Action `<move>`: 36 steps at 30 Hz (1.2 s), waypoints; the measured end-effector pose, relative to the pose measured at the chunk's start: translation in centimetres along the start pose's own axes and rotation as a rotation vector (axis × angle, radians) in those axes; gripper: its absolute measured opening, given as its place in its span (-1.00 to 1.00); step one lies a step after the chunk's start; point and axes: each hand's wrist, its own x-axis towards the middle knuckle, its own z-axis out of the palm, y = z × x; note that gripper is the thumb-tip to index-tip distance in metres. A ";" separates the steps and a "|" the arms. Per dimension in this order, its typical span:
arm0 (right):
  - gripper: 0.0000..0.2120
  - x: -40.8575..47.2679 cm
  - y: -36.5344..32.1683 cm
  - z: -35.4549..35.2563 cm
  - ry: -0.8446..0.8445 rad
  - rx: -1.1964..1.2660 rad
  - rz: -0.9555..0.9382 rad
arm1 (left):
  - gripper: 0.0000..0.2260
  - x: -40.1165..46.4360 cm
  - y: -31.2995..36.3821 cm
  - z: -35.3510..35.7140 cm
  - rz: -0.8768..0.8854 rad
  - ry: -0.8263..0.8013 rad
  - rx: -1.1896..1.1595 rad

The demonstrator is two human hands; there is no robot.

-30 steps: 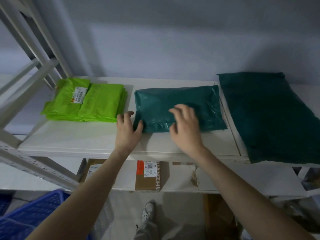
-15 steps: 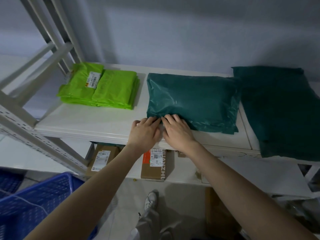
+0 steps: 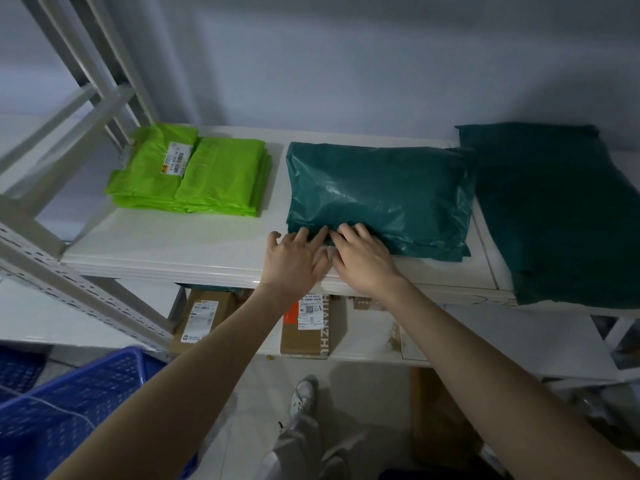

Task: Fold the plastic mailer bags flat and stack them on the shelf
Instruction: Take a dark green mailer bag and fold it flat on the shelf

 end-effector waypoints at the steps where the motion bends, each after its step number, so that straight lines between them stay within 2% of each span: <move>1: -0.58 -0.2 0.2 0.0 -0.001 -0.004 0.005 | -0.49 0.2 0.1 -0.1 0.004 -0.007 0.018; 7: -0.57 -1.4 1.8 -0.1 0.006 -0.011 0.083 | -0.55 0.7 1.4 -0.4 0.007 -0.050 0.123; 16: -0.59 -4.1 6.0 -0.8 0.022 -0.065 0.201 | -0.60 0.7 2.4 -0.3 -0.045 -0.072 0.041; 20: -0.55 -5.2 7.3 -0.8 0.009 -0.096 0.222 | -0.64 1.6 3.3 -0.8 -0.096 -0.002 0.020; 23: -0.57 -5.4 7.6 -0.8 0.023 -0.094 0.231 | -0.62 2.1 5.4 -1.3 0.082 0.084 -0.092; 26: -0.59 -5.5 7.9 -0.7 0.014 -0.062 0.206 | -0.56 2.6 8.1 -1.2 0.315 0.031 -0.227; 30: -0.59 -5.9 8.5 -0.5 0.026 0.009 0.168 | -0.51 3.8 9.8 -0.7 0.277 -0.082 -0.266; 36: -0.61 -6.6 9.9 -0.3 0.050 0.013 0.150 | -0.52 4.9 10.7 -0.9 0.242 -0.075 -0.151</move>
